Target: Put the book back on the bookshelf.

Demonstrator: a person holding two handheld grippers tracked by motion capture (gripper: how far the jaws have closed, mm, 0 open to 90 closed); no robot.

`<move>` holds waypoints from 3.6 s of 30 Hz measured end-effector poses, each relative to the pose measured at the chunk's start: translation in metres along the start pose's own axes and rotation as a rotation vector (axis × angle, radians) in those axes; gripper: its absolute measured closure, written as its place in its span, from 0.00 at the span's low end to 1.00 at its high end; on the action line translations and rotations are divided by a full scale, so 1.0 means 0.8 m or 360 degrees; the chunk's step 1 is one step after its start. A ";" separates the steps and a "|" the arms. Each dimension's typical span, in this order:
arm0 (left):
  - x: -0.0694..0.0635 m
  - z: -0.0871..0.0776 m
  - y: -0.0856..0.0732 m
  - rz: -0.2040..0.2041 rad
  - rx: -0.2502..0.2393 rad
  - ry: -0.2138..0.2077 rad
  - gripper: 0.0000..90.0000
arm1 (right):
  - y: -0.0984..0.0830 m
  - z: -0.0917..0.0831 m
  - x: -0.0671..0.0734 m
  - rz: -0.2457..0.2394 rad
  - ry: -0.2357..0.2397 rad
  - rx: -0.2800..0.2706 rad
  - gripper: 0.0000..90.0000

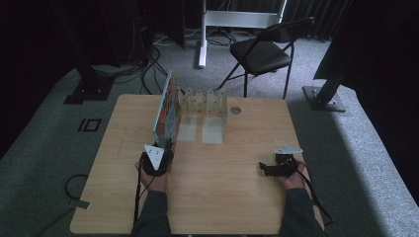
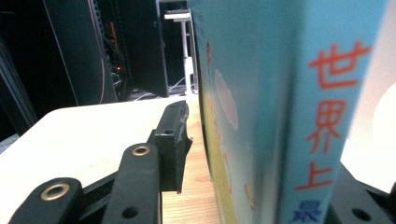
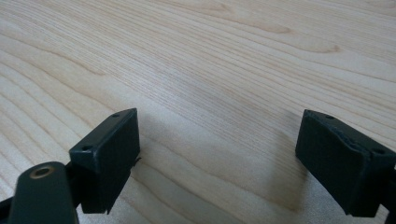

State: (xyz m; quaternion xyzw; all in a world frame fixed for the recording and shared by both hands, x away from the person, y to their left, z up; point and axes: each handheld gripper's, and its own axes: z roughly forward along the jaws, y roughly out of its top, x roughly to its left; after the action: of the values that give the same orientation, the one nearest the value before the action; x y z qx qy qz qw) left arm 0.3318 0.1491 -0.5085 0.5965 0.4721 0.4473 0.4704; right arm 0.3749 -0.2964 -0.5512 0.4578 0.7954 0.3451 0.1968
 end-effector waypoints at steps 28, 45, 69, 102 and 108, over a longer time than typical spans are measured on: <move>0.021 -0.023 0.003 0.0118 0.0053 -0.0300 0.63 | 0.000 0.000 0.000 -0.0001 -0.0001 0.0001 0.15; 0.037 -0.043 -0.001 0.0126 0.0112 -0.0529 0.63 | 0.000 0.000 0.000 0.0000 0.0000 0.0001 0.15; 0.051 -0.062 -0.024 0.0135 0.0224 -0.0579 0.63 | 0.000 0.000 0.000 0.0001 0.0000 0.0000 0.15; 0.078 -0.068 -0.052 0.0102 0.0514 -0.0459 0.65 | 0.000 0.000 0.001 0.0000 0.0001 0.0000 0.15; 0.079 -0.065 -0.054 0.0088 0.0539 -0.0470 0.65 | 0.000 0.000 0.001 0.0000 0.0002 0.0000 0.15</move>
State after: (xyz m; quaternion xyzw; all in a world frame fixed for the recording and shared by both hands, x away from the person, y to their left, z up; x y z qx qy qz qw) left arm 0.2846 0.2236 -0.5369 0.7387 0.4498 0.2823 0.4151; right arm 0.3743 -0.2962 -0.5512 0.4574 0.7955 0.3454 0.1965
